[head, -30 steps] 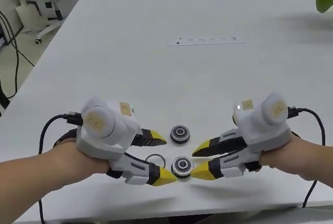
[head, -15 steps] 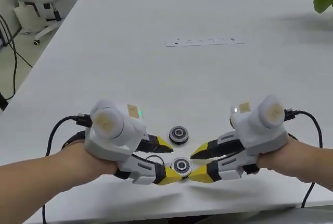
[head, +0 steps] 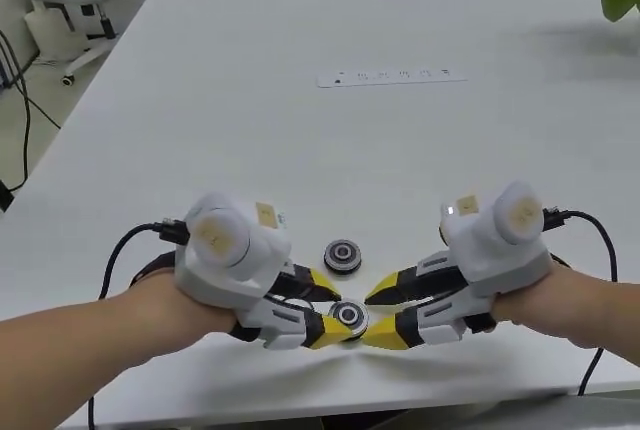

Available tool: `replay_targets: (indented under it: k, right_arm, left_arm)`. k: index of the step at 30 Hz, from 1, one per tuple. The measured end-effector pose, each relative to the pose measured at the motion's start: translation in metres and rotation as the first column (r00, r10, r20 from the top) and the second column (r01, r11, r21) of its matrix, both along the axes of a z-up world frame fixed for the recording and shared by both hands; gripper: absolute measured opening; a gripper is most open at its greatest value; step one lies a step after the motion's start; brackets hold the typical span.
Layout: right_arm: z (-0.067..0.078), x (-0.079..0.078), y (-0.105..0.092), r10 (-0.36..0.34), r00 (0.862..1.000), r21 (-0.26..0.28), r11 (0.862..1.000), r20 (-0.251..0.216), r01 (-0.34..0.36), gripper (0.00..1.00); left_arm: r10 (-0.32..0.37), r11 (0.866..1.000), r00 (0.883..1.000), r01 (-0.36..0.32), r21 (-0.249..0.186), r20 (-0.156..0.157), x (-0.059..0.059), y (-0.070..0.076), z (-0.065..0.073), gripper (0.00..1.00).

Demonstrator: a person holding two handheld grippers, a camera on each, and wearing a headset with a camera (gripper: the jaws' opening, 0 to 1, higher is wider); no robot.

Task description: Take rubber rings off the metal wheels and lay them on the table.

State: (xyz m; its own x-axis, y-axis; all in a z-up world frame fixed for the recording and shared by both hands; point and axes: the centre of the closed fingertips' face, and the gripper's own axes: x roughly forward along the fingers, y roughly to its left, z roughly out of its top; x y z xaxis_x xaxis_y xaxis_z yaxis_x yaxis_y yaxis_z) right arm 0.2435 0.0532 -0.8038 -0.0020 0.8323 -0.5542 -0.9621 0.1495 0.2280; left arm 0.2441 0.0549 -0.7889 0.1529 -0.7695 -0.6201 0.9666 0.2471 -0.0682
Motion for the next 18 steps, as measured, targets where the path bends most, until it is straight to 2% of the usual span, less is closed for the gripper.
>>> replay_targets:
  k: [6, 13, 18]
  right_arm:
    - [0.0, 0.0006, 0.0001, -0.003, 1.0, 0.003, 1.0, -0.002, 0.003, 0.28]
    - [-0.0014, 0.0, 0.0006, -0.004, 1.0, 0.005, 1.0, -0.004, 0.004, 0.28]
    - [-0.0028, -0.0004, 0.0018, 0.001, 1.0, 0.003, 1.0, 0.003, -0.001, 0.28]
  left_arm:
    - [-0.013, 1.0, 1.0, 0.013, 0.009, 0.002, -0.0014, -0.0031, -0.0038, 0.2]
    - [0.0, 1.0, 1.0, -0.001, 0.01, 0.029, 0.0025, -0.0037, -0.0046, 0.14]
    - [-0.01, 1.0, 0.998, 0.009, 0.017, 0.06, 0.0012, -0.0035, -0.0052, 0.14]
